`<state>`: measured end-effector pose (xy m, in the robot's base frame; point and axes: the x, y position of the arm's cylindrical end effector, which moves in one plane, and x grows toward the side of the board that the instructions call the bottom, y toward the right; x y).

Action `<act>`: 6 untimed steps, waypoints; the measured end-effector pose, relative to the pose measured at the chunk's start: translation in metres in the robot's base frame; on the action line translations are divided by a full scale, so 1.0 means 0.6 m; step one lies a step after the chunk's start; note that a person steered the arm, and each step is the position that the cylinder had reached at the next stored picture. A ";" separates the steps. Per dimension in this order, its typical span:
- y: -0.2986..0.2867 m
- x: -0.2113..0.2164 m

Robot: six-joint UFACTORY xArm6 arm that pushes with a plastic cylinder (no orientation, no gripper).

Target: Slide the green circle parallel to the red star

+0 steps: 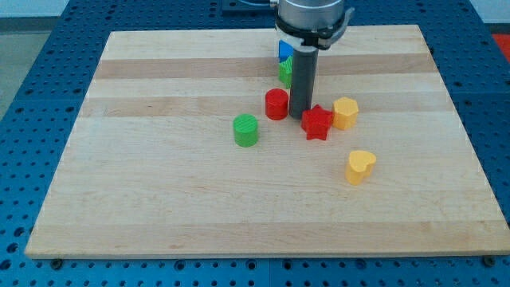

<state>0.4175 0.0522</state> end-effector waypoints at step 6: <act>-0.116 0.014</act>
